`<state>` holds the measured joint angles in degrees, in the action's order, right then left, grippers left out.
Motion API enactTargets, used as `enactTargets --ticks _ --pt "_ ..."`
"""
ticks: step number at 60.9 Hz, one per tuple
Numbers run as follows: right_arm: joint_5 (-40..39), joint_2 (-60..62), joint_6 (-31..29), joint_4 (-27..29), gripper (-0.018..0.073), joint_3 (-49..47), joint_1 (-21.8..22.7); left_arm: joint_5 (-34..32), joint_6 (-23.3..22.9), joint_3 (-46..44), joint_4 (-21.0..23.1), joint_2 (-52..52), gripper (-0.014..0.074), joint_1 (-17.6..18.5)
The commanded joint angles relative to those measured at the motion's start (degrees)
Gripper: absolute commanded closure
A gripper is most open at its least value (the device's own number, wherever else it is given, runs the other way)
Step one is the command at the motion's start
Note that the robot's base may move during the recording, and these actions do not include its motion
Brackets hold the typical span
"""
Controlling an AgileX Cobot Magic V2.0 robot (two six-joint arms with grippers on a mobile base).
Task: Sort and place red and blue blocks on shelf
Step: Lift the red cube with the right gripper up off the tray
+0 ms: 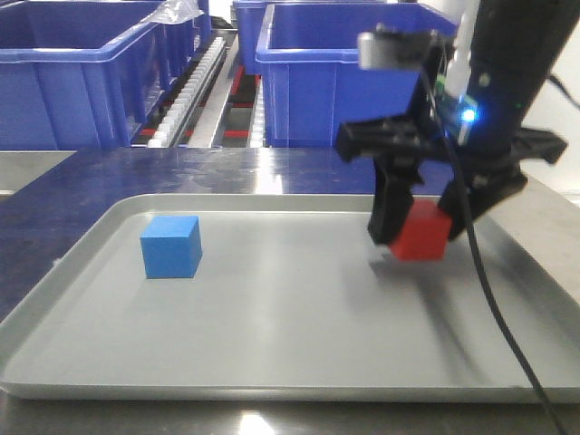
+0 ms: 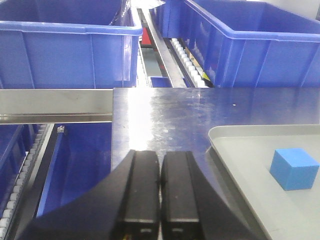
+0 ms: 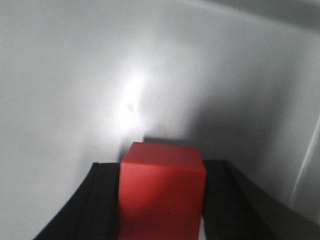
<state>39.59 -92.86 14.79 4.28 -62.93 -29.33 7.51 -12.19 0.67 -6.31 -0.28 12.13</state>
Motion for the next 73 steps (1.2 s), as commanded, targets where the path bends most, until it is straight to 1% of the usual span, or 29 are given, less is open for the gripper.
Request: enactTargets --ticks 1,20,30,38,43,50,55,65,73 --pt "-2.4 4.8 -0.1 -0.5 0.0509 -2.7 0.0 -5.3 -0.1 2.3 0.0 -1.3 0.0463 0.4" --pt "-8.9 14.8 -0.1 -2.7 0.0509 -2.7 0.0 -5.3 -0.1 2.3 0.0 -1.3 0.0463 0.4" --pt "-14.3 20.3 -0.1 -6.9 0.0509 -0.4 0.1 -5.3 -0.1 2.3 0.0 -1.3 0.0463 0.4" --pt "-19.8 24.8 -0.1 -10.3 0.0509 3.9 0.2 -5.3 -0.1 2.3 0.0 -1.3 0.0463 0.4" --pt "-21.5 27.1 -0.1 -12.0 0.0509 6.5 0.2 -5.3 -0.1 2.3 0.0 -1.3 0.0463 0.4" --pt "-22.2 29.5 -0.1 -13.5 0.0509 9.5 0.3 -5.3 -0.1 2.3 0.0 -1.3 0.0463 0.4" --pt "-21.7 30.3 -0.1 -13.6 0.0509 10.9 1.3 -5.3 -0.1 2.3 0.0 -1.3 0.0463 0.4" --pt "-19.7 30.7 -0.1 -13.6 0.0509 11.2 2.5 -5.3 -0.1 2.3 0.0 -1.3 0.0463 0.4" --pt "-20.0 30.7 -0.1 -13.6 0.0509 11.2 2.5 -5.3 -0.1 2.3 0.0 -1.3 0.0463 0.4"
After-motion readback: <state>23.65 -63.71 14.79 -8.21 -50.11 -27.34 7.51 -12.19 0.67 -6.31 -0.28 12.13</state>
